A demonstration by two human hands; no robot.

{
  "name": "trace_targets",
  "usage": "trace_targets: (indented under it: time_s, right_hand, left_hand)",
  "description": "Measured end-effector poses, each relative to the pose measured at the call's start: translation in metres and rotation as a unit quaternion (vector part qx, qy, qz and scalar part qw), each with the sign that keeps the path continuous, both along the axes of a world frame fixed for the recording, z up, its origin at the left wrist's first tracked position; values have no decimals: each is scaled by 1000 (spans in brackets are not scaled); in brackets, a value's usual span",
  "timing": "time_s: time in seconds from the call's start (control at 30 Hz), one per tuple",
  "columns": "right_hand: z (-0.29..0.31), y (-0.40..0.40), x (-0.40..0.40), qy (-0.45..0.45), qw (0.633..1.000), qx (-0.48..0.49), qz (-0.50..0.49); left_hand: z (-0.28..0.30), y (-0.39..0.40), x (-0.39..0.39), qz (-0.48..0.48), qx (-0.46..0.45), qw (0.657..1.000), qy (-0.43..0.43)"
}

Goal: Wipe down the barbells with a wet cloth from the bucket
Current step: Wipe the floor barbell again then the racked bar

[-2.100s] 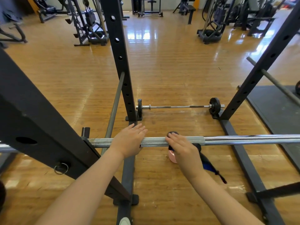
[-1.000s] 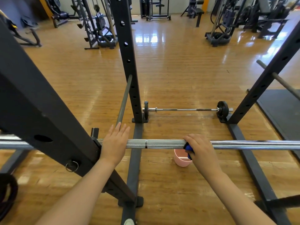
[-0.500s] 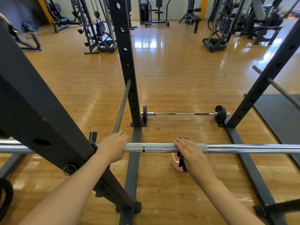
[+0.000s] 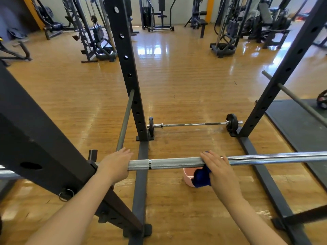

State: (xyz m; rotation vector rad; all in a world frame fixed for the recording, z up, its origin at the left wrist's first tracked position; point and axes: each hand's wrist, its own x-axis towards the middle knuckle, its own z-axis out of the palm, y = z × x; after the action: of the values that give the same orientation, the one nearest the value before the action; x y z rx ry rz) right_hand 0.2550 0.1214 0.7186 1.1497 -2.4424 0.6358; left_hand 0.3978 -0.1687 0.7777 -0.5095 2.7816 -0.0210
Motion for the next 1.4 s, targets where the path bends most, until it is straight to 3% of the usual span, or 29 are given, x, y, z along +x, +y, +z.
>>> trace_targets:
  time_s: [0.13, 0.33, 0.53, 0.7, 0.83, 0.97, 1.1, 1.23, 1.33, 1.4]
  right_hand:
    - [-4, -28, 17, 11, 998, -54, -6]
    - [-3, -20, 9, -43, 996, -1, 78]
    - [1, -29, 17, 10, 998, -68, -11]
    - [-2, -45, 27, -9, 999, 7, 46]
    - [2, -6, 7, -27, 999, -17, 21]
    - [-4, -26, 16, 9, 999, -37, -36]
    - [-6, -52, 34, 18, 1000, -4, -12]
    - [6, -22, 17, -27, 999, -3, 20]
    - [11, -6, 7, -45, 998, -30, -26]
    - [10, -20, 14, -11, 997, -36, -68]
  left_hand:
    - [2, 2, 0, 3, 0, 1000, 4]
    - [7, 6, 2, 2, 1, 1000, 6]
    - [7, 5, 3, 1, 3, 1000, 13]
    - [8, 6, 2, 2, 3, 1000, 16]
    - [6, 4, 2, 3, 6, 1000, 24]
    - [5, 5, 4, -8, -6, 1000, 28]
    - [5, 6, 4, -12, -16, 999, 28]
    - [4, 5, 3, -17, -24, 999, 28]
    - [4, 5, 4, -16, -20, 999, 27]
    - [4, 5, 5, -19, -20, 999, 25]
